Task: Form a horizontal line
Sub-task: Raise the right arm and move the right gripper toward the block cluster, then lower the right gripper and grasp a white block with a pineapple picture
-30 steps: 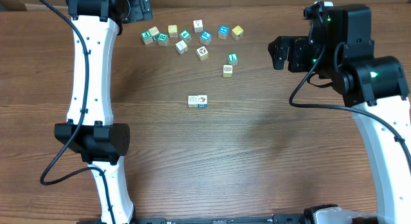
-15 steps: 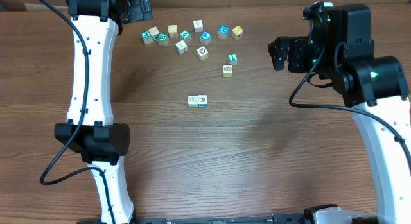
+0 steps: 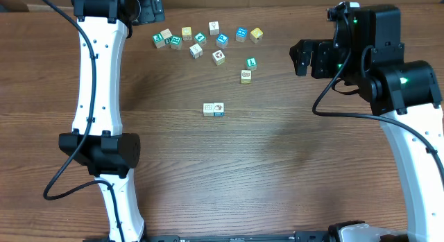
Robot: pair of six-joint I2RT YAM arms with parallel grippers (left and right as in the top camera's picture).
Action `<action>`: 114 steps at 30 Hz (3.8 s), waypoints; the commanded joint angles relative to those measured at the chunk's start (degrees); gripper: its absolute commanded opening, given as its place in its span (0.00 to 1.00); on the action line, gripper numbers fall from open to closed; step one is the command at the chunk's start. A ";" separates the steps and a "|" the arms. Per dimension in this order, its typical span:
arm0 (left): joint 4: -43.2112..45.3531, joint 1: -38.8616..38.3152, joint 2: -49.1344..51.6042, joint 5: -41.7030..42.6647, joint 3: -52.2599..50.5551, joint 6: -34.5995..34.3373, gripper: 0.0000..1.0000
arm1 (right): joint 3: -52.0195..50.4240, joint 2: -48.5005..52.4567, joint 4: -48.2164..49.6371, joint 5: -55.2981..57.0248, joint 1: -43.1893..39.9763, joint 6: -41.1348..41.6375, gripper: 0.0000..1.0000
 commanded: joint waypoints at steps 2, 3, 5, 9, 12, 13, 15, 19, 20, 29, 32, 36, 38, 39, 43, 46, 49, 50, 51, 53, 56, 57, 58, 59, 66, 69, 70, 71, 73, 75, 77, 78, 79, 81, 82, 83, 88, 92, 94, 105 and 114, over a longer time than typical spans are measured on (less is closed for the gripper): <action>0.02 -0.39 -0.22 -0.37 0.28 0.66 1.00 | 1.31 0.04 -0.02 0.44 -0.22 -0.26 1.00; 0.02 -0.39 -0.22 -0.35 0.28 0.66 1.00 | 1.31 0.04 -0.02 0.44 -0.22 -0.26 1.00; 0.02 -0.39 -0.22 -0.35 0.28 0.66 1.00 | 1.31 0.04 -0.02 0.44 -0.22 -0.26 1.00; 0.02 -0.39 -0.22 -0.37 0.28 0.66 1.00 | 1.31 0.04 -0.02 0.44 -0.22 -0.26 1.00; 0.02 -0.39 -0.22 -0.37 0.28 0.66 1.00 | 1.31 0.04 -0.02 0.44 -0.22 -0.26 1.00; 0.02 -0.39 -0.22 -0.37 0.28 0.66 1.00 | 1.31 0.04 -0.02 0.44 -0.22 -0.26 1.00; 0.02 -0.39 -0.22 -0.35 0.28 0.66 1.00 | 1.31 0.04 -0.02 0.44 -0.22 -0.26 1.00; 0.02 -0.39 -0.22 -0.37 0.28 0.66 1.00 | 1.31 0.07 -0.02 0.44 -0.22 -0.26 1.00; 0.02 -0.39 -0.22 -0.37 0.28 0.66 1.00 | 1.31 0.07 -0.02 0.44 -0.22 -0.26 1.00; 0.02 -0.39 -0.22 -0.37 0.28 0.66 1.00 | 1.31 0.07 -0.02 0.44 -0.22 -0.26 1.00; 0.02 -0.39 -0.22 -0.35 0.28 0.66 1.00 | 1.31 0.07 -0.02 0.44 -0.22 -0.26 1.00; 0.02 -0.39 -0.22 -0.37 0.28 0.66 1.00 | 1.31 0.04 -0.02 0.44 -0.22 -0.26 1.00; 0.02 -0.39 -0.22 -0.37 0.28 0.66 1.00 | 1.31 0.07 -0.02 0.44 -0.22 -0.26 1.00; 0.02 -0.39 -0.22 -0.37 0.28 0.66 1.00 | 1.31 0.07 -0.02 0.44 -0.22 -0.26 1.00; 0.02 -0.39 -0.22 -0.35 0.28 0.66 1.00 | 1.31 0.07 0.02 0.39 -0.22 -0.24 1.00; 0.02 -0.39 -0.22 -0.37 0.28 0.66 1.00 | 1.31 0.07 0.07 -0.07 -0.22 -0.22 1.00; 0.02 -0.39 -0.22 -0.37 0.28 0.66 1.00 | 1.31 0.07 0.20 -0.22 -0.20 -0.22 1.00; 0.02 -0.39 -0.22 -0.37 0.28 0.66 1.00 | 1.31 0.07 1.09 -0.24 -0.20 -0.22 1.00; 0.02 -0.39 -0.22 -0.35 0.28 0.66 1.00 | 1.33 0.04 2.71 -0.33 -0.20 -0.15 1.00; 0.02 -0.39 -0.22 -0.35 0.28 0.66 1.00 | 1.33 -0.09 4.22 -2.10 -0.20 2.12 1.00; 0.02 -0.39 -0.22 -0.37 0.28 0.66 1.00 | 1.33 0.07 5.49 -4.57 -0.20 3.65 0.98; 0.02 -0.39 -0.22 -0.35 0.28 0.66 1.00 | 1.33 0.17 5.46 -4.61 -0.20 4.15 0.94; 0.02 -0.39 -0.22 -0.37 0.28 0.66 1.00 | 1.33 0.33 5.27 -4.48 -0.20 5.01 0.90; 0.02 -0.39 -0.22 -0.37 0.28 0.66 1.00 | 1.33 0.72 5.01 -4.46 -0.22 6.36 0.89; 0.02 -0.39 -0.22 -0.37 0.28 0.66 1.00 | 1.33 6.84 3.08 -4.04 -0.09 9.07 0.82; 0.02 -0.39 -0.22 -0.35 0.28 0.66 1.00 | 1.33 10.58 3.10 -4.04 0.00 9.09 0.75; 0.02 -0.39 -0.22 -0.35 0.28 0.66 1.00 | 1.33 12.04 3.28 -4.04 0.17 9.07 0.74; 0.02 -0.39 -0.22 -0.37 0.28 0.66 1.00 | 1.33 13.11 3.61 -4.04 0.39 9.09 0.75; 0.02 -0.39 -0.22 -0.37 0.28 0.66 1.00 | 1.31 15.08 4.57 -4.02 1.27 9.09 0.75; 0.02 -0.39 -0.22 -0.35 0.28 0.66 1.00 | 1.31 17.25 6.05 -4.00 2.62 9.14 0.75; 0.02 -0.39 -0.22 -0.35 0.28 0.66 1.00 | 1.31 19.34 7.39 -2.89 4.33 9.29 0.75; 0.02 -0.39 -0.22 -0.37 0.28 0.66 1.00 | 1.31 20.28 7.96 -1.40 5.22 9.27 0.76; 0.02 -0.39 -0.22 -0.35 0.28 0.66 1.00 | 1.31 21.18 8.63 0.55 6.12 9.25 0.79; 0.02 -0.39 -0.22 -0.37 0.28 0.66 1.00 | 1.29 23.34 10.36 5.14 8.17 9.29 0.79; 0.02 -0.39 -0.22 -0.37 0.28 0.66 1.00 | 1.29 24.15 10.95 6.12 8.87 9.27 0.80; 0.02 -0.39 -0.22 -0.35 0.28 0.66 1.00 | 1.29 25.24 11.82 7.17 9.84 9.22 0.80; 0.02 -0.39 -0.22 -0.37 0.28 0.66 1.00 | 1.29 30.58 15.98 11.10 13.03 9.05 0.82; 0.02 -0.39 -0.22 -0.37 0.28 0.66 1.00 | 1.29 34.34 18.08 11.26 13.14 9.05 0.84; 0.02 -0.39 -0.22 -0.37 0.28 0.66 1.00 | 1.27 36.00 18.71 11.23 13.14 9.03 0.84; 0.02 -0.39 -0.22 -0.37 0.28 0.66 1.00 | 1.27 42.25 23.47 11.17 13.14 8.85 0.74; 0.02 -0.39 -0.22 -0.37 0.28 0.66 1.00 | 1.20 44.96 24.13 10.58 13.14 8.83 0.56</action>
